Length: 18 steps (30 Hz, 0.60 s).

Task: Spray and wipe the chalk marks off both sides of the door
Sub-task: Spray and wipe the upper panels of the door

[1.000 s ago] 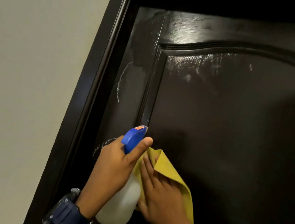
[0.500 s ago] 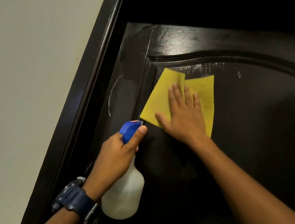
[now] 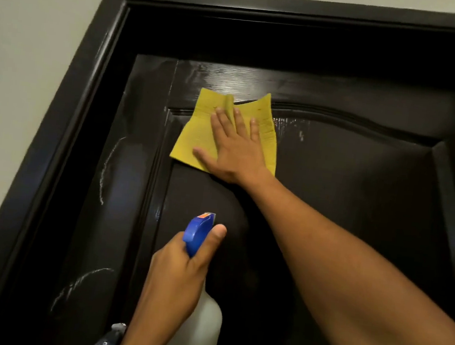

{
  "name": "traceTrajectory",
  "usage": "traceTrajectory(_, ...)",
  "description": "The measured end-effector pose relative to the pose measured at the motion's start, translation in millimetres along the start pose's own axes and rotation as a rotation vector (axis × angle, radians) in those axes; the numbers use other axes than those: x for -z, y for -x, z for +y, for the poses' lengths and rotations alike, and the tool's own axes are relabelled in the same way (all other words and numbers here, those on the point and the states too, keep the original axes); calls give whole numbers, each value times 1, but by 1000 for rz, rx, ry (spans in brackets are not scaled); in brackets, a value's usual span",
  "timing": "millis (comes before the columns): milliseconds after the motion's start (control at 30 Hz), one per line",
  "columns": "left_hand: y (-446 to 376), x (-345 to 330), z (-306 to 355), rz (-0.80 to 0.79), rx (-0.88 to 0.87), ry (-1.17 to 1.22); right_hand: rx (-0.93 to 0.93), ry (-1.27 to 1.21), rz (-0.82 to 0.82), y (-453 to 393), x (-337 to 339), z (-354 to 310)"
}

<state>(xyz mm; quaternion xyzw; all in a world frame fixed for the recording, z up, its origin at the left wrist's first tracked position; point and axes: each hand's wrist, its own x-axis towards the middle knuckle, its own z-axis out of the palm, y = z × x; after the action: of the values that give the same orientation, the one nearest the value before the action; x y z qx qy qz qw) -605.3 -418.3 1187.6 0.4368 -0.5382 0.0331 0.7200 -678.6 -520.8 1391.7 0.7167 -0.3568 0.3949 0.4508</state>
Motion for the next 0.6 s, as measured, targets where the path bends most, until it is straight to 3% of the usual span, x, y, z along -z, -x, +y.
traceTrajectory(233,6,-34,18,21,-5,13,-43,6,58,30,4,72)
traceTrajectory(600,47,-79,75,0,-36,-16,-251,15,80,133,28,267)
